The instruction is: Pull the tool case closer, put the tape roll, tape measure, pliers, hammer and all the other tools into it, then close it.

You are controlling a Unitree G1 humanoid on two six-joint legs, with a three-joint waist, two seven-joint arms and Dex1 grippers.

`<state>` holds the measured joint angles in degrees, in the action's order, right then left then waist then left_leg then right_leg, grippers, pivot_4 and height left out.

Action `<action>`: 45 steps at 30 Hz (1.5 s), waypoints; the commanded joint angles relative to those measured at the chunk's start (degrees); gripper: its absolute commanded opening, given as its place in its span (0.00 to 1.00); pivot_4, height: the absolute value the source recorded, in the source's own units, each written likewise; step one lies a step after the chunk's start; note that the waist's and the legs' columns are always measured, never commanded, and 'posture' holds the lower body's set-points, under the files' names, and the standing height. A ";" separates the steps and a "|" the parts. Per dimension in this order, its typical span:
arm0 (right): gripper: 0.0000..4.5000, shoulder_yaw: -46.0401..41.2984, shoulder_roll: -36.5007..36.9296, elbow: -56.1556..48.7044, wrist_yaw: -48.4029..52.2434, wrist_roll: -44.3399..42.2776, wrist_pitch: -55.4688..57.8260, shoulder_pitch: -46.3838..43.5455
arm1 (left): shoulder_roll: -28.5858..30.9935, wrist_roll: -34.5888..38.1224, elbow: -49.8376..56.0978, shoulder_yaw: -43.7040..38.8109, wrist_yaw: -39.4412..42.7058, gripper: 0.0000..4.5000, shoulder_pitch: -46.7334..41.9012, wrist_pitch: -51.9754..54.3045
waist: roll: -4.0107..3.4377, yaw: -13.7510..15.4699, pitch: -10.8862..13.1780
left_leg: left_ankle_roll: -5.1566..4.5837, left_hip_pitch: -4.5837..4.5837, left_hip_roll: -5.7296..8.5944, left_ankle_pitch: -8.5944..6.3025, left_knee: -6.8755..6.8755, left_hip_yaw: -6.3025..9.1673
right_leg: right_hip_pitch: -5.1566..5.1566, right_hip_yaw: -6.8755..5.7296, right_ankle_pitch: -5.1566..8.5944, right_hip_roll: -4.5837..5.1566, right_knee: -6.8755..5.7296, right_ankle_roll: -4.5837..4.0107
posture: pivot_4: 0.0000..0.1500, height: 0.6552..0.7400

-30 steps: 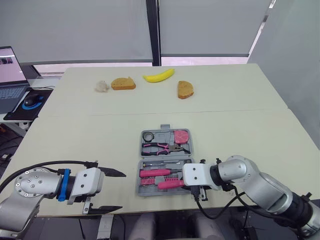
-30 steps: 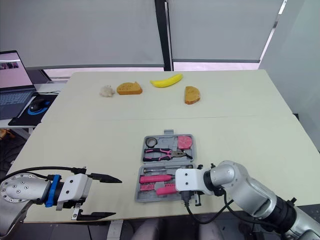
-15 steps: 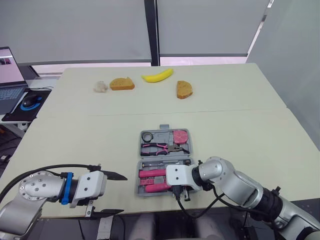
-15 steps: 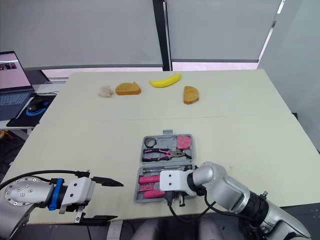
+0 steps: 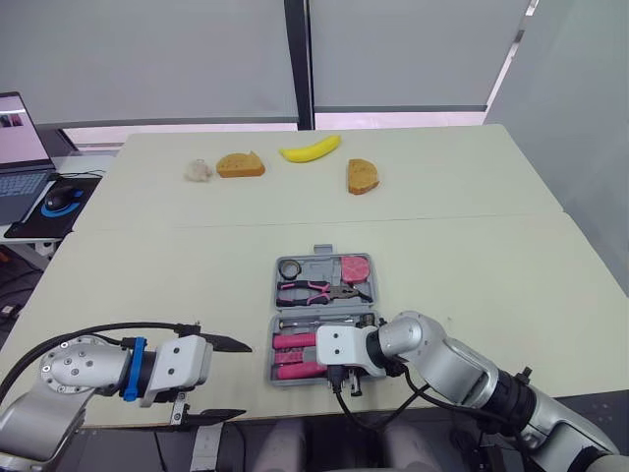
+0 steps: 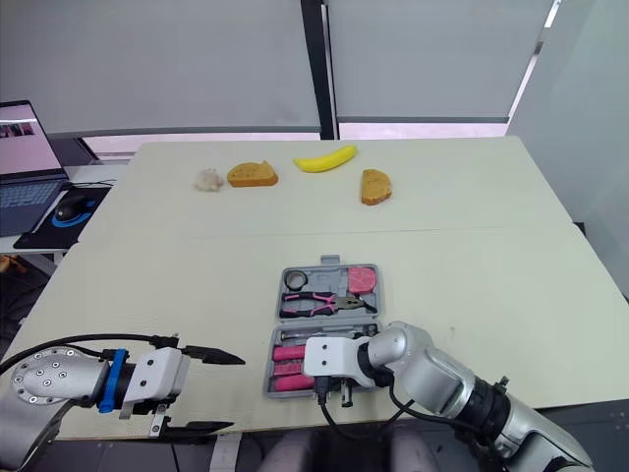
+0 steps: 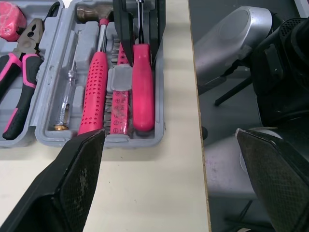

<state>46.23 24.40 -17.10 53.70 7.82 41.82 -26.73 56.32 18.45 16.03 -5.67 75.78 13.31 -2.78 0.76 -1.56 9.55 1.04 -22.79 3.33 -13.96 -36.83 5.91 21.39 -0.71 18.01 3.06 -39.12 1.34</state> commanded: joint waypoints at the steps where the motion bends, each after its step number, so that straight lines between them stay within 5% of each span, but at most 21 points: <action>1: 0.41 -1.40 -0.97 -0.47 0.05 -0.85 -0.81 -1.00 | -0.34 -0.35 0.91 0.75 -0.62 1.00 -0.76 -0.12 | 0.00 -0.03 0.00 | 0.00 0.00 0.00 0.00 0.00 0.00 | 0.00 0.00 0.00 0.00 0.00 0.00 | 1.00 1.00; 7: 0.73 -3.31 -1.32 -1.13 1.76 -3.44 -0.89 -2.07 | -0.53 -0.65 0.70 1.42 -1.03 1.00 -1.50 -0.27 | 0.00 -0.03 0.00 | 0.00 0.00 0.01 0.00 0.00 0.00 | 0.01 0.01 0.00 0.00 0.00 0.00 | 1.00 1.00; 13: 0.73 -8.30 0.68 -4.38 5.72 -9.07 -4.18 -2.97 | -0.65 -0.81 0.82 1.70 -1.59 1.00 -1.34 -0.41 | 0.00 -0.04 0.00 | 0.00 0.00 0.00 0.00 0.00 0.01 | 0.00 0.00 0.00 0.00 0.00 0.00 | 1.00 1.00; 27: 0.01 -4.82 1.33 2.35 4.68 -5.98 -11.06 -0.41 | -1.43 -1.09 0.92 2.70 -2.86 1.00 -2.37 0.66 | 0.00 -0.03 0.00 | 0.00 0.00 0.00 0.00 0.00 0.00 | 0.00 0.00 0.00 0.00 -0.02 0.00 | 1.00 1.00; 39: 0.01 -3.65 1.82 8.78 3.77 -2.39 -17.49 2.84 | -2.27 -1.47 0.42 3.13 -3.57 1.00 -2.89 0.61 | 0.01 -0.04 -0.01 | 0.00 0.02 0.00 0.00 0.00 -0.01 | -0.03 0.01 0.00 -0.01 -0.01 0.00 | 1.00 1.00; 45: 0.01 -11.69 0.98 1.00 4.55 -9.32 -17.60 3.43 | -3.37 2.86 -2.53 -0.26 -6.26 1.00 -5.71 7.30 | 0.01 0.03 -0.01 | 0.00 0.00 0.00 0.00 -0.01 0.01 | -0.03 0.00 0.00 -0.01 -0.01 0.00 | 1.00 1.00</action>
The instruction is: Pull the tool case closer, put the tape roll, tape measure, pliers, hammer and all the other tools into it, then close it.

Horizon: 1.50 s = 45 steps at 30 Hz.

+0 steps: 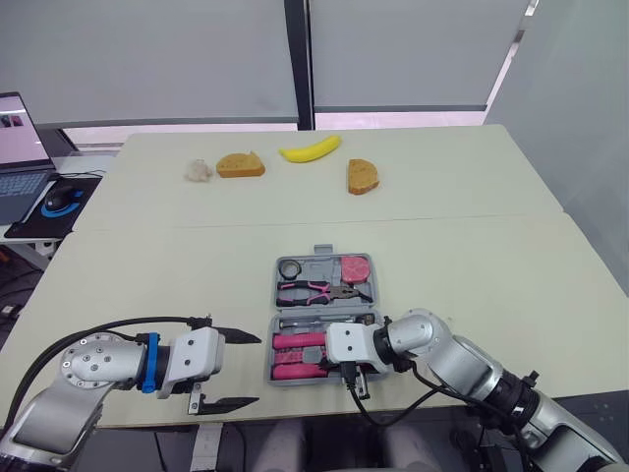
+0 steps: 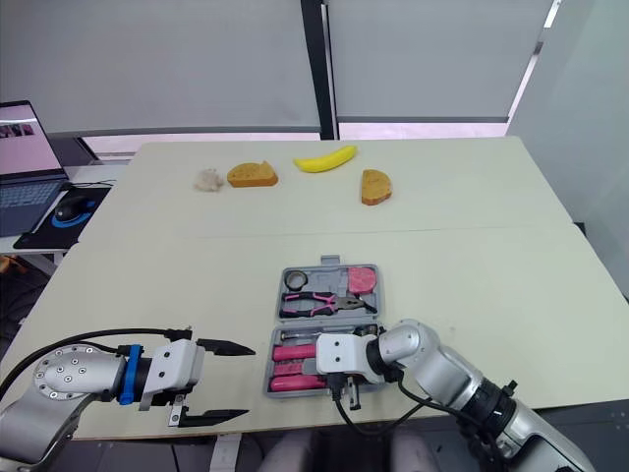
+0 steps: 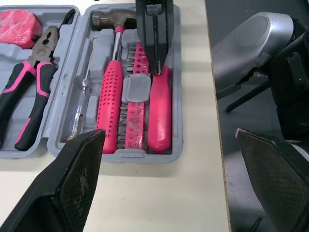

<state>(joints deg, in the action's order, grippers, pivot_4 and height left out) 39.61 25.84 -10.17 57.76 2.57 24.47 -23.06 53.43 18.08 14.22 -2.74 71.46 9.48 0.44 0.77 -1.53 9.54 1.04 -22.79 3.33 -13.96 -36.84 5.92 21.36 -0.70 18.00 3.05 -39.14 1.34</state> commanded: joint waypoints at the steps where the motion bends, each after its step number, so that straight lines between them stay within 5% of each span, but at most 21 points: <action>1: 0.01 -7.16 -0.16 -7.47 0.10 -5.30 -0.17 0.19 | -0.64 3.60 -1.49 -3.68 -2.80 1.00 -2.66 5.52 | 0.00 0.00 0.00 | 0.00 0.00 0.00 0.00 0.00 0.00 | 0.00 0.00 0.00 0.00 -0.01 0.00 | 1.00 1.00; 7: 0.01 -19.14 6.44 -13.64 -0.08 -10.92 -3.72 7.75 | -2.15 2.25 -8.35 -3.81 -4.95 1.00 -6.59 6.89 | 0.02 0.26 -0.01 | 0.00 0.00 0.07 0.00 -0.01 0.05 | -0.05 -0.03 0.00 0.03 0.06 0.01 | 1.00 1.00; 10: 0.00 -24.96 9.19 -14.05 -2.27 -12.91 -0.20 11.47 | -4.09 0.71 -14.56 -2.21 -5.03 0.87 -10.42 4.62 | 0.02 0.39 -0.01 | 0.00 -0.01 0.07 0.00 -0.02 0.02 | -0.06 -0.01 -0.02 0.04 0.05 0.03 | 1.00 1.00; 22: 0.00 -22.59 8.41 9.31 -11.52 1.14 -9.40 5.57 | -13.34 -11.66 -38.17 6.77 -8.37 0.01 -24.17 -8.20 | 0.06 -0.35 -0.03 | 0.01 0.04 0.03 0.01 -0.07 -0.19 | 0.08 0.10 -0.01 0.02 -0.34 0.03 | 1.00 1.00; 33: 0.00 -17.54 4.44 21.24 -6.59 3.73 -12.45 -1.17 | -16.77 -14.61 -44.07 9.40 -9.75 0.01 -27.24 -11.22 | 0.06 -0.17 -0.03 | 0.02 0.03 0.08 0.02 -0.14 -0.17 | 0.07 0.10 -0.01 0.03 -0.40 0.02 | 1.00 1.00; 45: 0.00 -16.36 2.28 22.82 -4.09 4.03 -14.51 -2.89 | -20.61 -15.53 -44.67 10.68 -10.38 0.01 -28.80 -11.65 | 0.06 -0.12 -0.04 | 0.02 0.06 0.08 0.02 -0.16 -0.14 | 0.07 0.09 -0.01 0.03 -0.47 0.03 | 1.00 1.00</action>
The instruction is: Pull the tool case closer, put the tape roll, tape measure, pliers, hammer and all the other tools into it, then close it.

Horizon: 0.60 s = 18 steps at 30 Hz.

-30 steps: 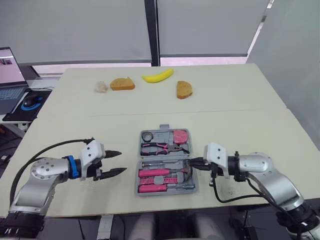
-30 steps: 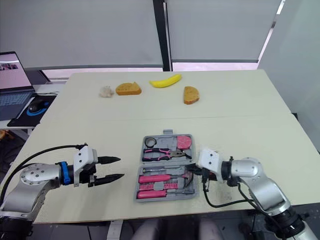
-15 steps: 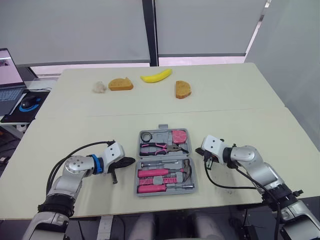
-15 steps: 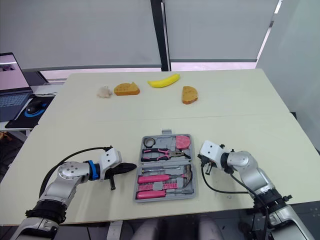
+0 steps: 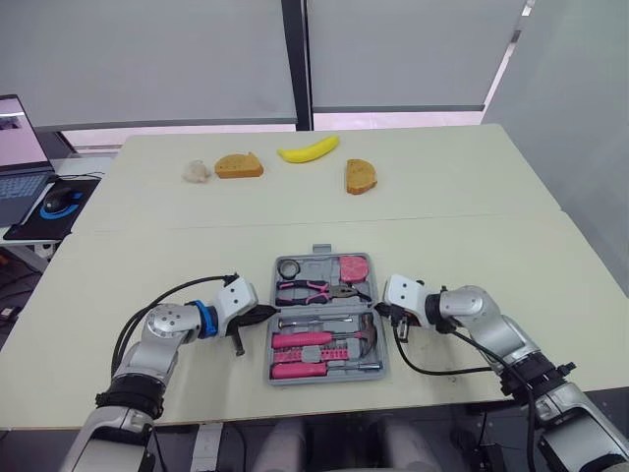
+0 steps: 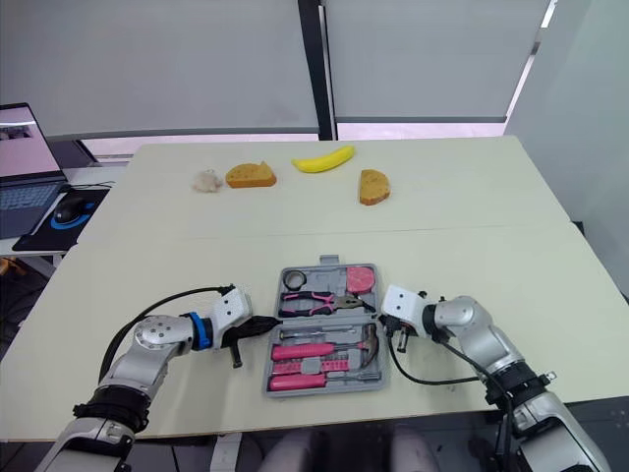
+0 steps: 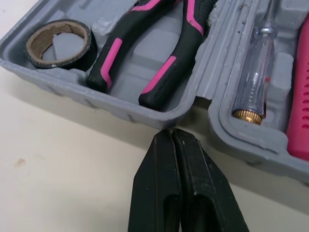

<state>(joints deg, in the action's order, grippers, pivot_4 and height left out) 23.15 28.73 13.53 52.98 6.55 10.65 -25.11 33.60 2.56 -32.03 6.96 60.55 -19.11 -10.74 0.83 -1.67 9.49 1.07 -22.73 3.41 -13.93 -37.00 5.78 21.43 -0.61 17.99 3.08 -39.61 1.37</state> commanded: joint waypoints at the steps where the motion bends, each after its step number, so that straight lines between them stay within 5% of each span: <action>1: 0.00 0.14 -0.71 -0.99 0.79 0.07 -0.70 -0.87 | -0.93 0.06 2.21 1.12 0.74 0.01 0.09 -0.20 | 0.00 0.08 0.00 | 0.00 0.00 0.01 0.00 0.00 0.01 | 0.00 0.00 0.00 0.00 0.00 0.00 | 1.00 1.00; 18: 0.00 0.15 0.18 -9.81 2.20 -0.53 3.47 3.48 | 0.32 1.36 16.07 1.66 3.46 0.01 6.91 6.58 | 0.00 0.16 0.00 | 0.00 -0.03 0.02 0.00 0.00 0.01 | 0.00 0.02 0.00 0.02 0.06 0.00 | 1.00 1.00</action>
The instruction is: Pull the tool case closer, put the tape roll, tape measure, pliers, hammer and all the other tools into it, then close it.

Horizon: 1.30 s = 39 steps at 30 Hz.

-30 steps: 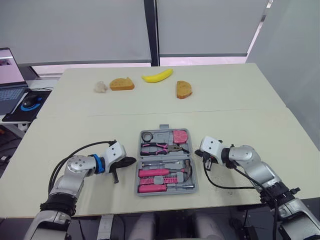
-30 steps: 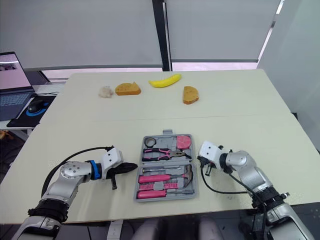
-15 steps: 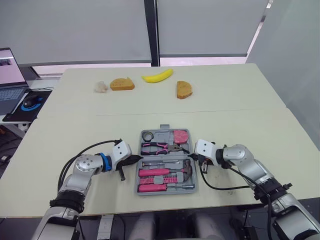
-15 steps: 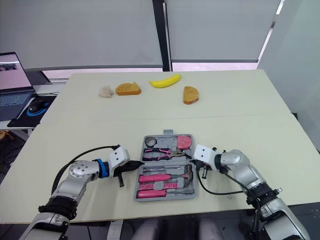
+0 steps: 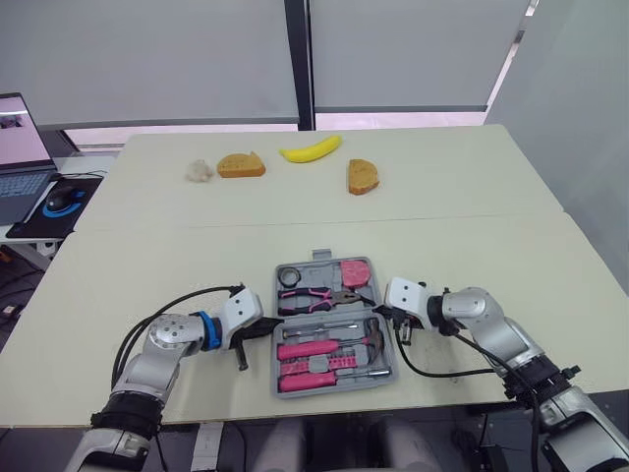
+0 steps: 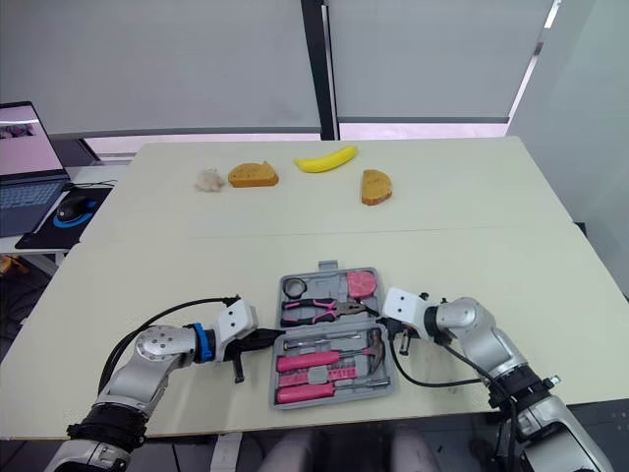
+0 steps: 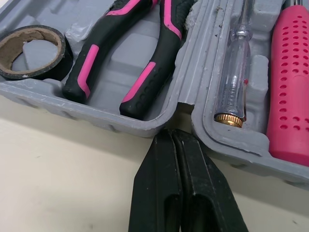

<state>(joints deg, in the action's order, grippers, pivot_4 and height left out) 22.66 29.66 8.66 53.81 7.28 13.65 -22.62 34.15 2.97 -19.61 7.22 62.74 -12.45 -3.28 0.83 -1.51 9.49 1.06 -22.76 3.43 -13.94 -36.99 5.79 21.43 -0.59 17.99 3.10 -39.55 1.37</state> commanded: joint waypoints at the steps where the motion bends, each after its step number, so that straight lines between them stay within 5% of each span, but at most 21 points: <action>1: 0.00 0.74 -0.63 -5.70 1.47 -1.27 0.89 1.44 | -0.12 0.90 3.69 1.32 1.28 0.01 0.38 -0.85 | 0.00 -0.01 0.00 | 0.00 0.00 0.00 0.00 0.00 0.01 | 0.00 -0.01 0.00 0.00 0.00 0.00 | 1.00 1.00; 39: 0.00 2.84 -0.91 -9.91 1.89 -0.35 4.92 4.29 | 1.19 0.08 4.41 0.65 0.39 0.01 3.25 -1.12 | 0.00 -0.13 -0.01 | 0.00 0.05 -0.04 0.00 0.03 0.01 | -0.01 -0.01 0.00 -0.03 0.00 0.00 | 1.00 1.00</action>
<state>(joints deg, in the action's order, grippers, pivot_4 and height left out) 23.66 30.26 1.19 54.97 7.84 19.19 -18.75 35.35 2.89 -16.36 6.87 63.03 -9.34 -3.26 0.83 -1.65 9.48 1.06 -22.70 3.38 -13.94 -36.96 5.80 21.41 -0.60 17.99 3.07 -39.55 1.36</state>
